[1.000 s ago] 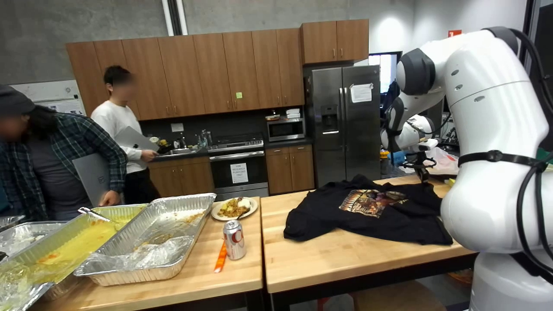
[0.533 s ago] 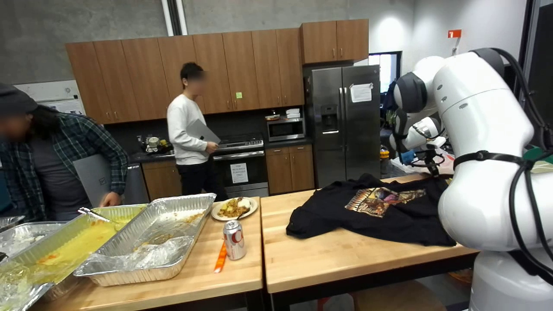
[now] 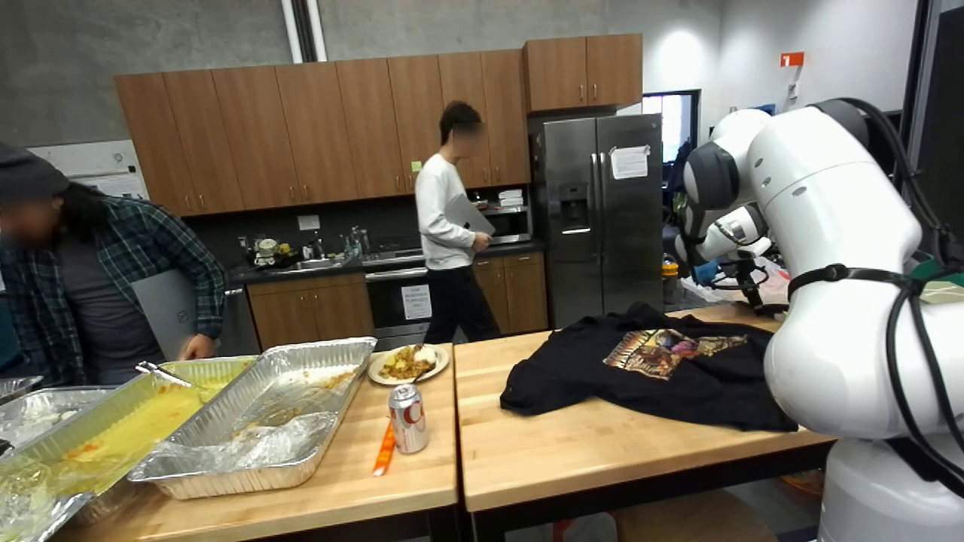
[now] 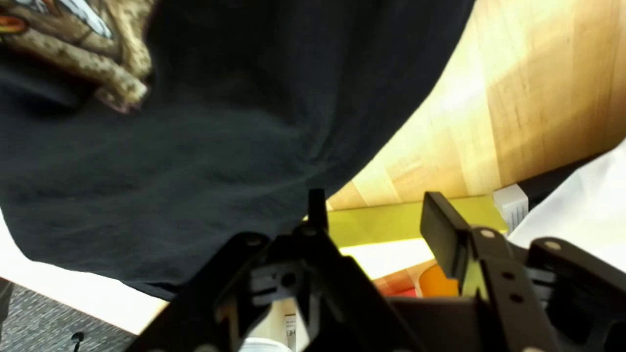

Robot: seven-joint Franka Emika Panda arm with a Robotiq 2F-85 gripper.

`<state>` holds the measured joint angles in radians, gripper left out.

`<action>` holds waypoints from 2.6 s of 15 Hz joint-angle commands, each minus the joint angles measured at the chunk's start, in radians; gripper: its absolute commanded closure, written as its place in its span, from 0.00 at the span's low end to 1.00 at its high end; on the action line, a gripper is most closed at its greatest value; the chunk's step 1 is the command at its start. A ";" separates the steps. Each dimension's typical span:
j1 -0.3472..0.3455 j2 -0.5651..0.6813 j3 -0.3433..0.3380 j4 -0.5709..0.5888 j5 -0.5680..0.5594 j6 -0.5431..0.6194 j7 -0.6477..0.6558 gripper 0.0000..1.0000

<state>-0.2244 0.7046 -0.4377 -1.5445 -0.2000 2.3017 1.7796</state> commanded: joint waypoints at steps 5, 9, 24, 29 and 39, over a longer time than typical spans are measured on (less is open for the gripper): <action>0.036 0.002 0.014 -0.016 -0.009 -0.040 0.010 0.14; 0.036 0.002 0.010 -0.021 -0.011 -0.040 0.013 0.02; 0.099 -0.020 0.029 -0.135 -0.037 0.134 -0.084 0.00; 0.047 -0.147 0.099 -0.271 0.029 0.295 -0.274 0.00; -0.046 -0.331 0.239 -0.438 0.368 0.333 -0.854 0.00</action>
<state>-0.3127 0.3682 -0.1543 -1.9886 0.1384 2.6389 0.9448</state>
